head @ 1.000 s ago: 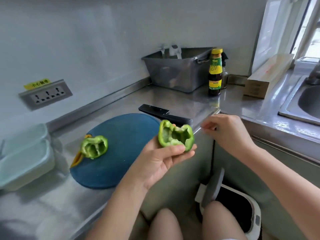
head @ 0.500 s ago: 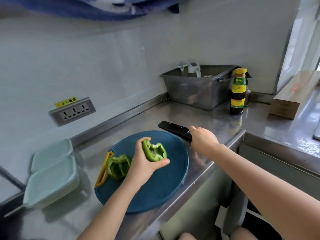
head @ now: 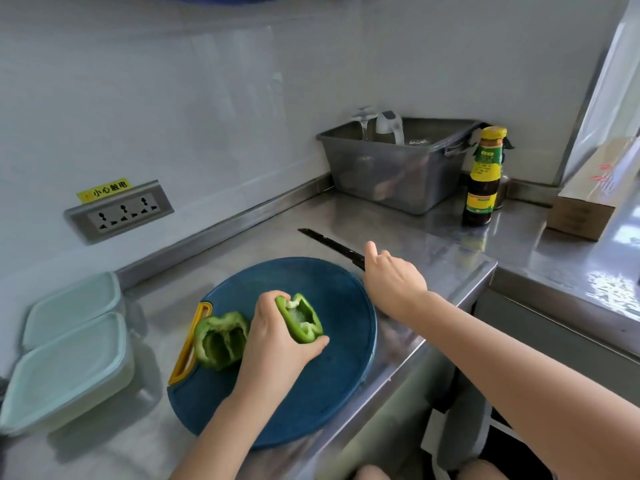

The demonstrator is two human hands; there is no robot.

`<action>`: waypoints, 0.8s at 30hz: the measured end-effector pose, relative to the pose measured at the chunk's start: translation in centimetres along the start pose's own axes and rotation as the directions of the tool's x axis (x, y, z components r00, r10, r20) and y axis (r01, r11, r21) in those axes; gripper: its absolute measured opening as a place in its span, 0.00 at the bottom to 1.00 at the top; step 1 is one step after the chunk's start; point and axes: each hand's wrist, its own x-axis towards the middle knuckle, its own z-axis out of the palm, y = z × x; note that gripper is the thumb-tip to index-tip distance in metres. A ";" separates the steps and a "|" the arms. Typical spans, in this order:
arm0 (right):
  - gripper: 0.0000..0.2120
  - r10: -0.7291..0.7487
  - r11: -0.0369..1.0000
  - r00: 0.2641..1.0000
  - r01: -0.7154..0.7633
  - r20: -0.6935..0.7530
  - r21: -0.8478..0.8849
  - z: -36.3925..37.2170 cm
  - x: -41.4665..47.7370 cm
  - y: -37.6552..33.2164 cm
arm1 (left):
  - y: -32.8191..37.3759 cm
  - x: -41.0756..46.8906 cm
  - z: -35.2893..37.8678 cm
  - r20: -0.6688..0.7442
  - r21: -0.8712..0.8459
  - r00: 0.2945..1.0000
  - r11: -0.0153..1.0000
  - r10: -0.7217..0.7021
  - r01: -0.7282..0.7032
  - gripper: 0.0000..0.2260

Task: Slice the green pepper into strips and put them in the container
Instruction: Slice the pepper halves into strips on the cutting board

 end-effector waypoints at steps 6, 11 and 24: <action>0.05 -0.164 0.981 0.986 0.167 -0.035 0.094 -1.3 -5.2 -2.4 | -0.7 -0.4 -0.8 -0.001 0.027 0.997 0.997 -0.075 0.075 0.31; 0.08 -0.246 0.961 0.969 0.242 0.020 0.134 -0.8 -9.7 -3.2 | -0.6 -0.8 -0.2 0.020 -0.063 0.992 0.990 -0.126 0.127 0.36; 0.11 -0.190 0.959 0.978 0.166 0.088 0.228 -0.3 -13.4 -4.3 | 0.0 -1.1 0.1 -0.014 -0.071 0.998 0.996 -0.060 0.059 0.35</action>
